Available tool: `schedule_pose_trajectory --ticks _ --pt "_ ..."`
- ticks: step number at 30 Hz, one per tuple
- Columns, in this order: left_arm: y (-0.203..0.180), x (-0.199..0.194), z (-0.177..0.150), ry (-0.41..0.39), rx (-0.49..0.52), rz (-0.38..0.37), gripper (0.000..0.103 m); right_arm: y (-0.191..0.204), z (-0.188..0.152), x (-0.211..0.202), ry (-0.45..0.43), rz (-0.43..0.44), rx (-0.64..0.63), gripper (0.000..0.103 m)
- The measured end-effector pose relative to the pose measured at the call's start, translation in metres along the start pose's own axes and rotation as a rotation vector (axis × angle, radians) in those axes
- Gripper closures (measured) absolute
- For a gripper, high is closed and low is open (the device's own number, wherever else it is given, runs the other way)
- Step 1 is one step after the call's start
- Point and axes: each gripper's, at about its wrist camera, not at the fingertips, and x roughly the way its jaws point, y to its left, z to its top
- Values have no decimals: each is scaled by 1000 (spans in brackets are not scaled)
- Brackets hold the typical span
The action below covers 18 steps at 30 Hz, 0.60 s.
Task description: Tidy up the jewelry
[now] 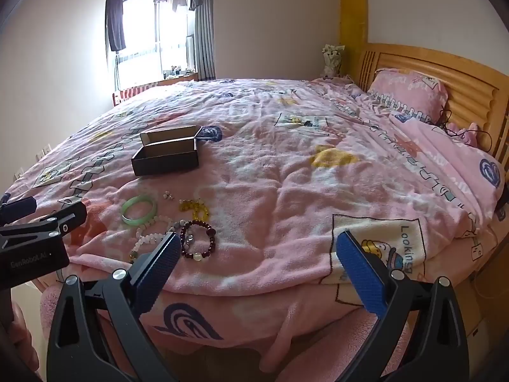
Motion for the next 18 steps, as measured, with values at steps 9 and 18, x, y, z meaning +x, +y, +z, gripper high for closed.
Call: schedule_pose_trajectory --ticks 9,18 --pt "2 0 -4 1 -2 0 6 2 3 -2 -2 -1 -5 7" --pt "6 -2 -4 -4 -2 -2 6 1 3 -2 -3 -1 -6 7"
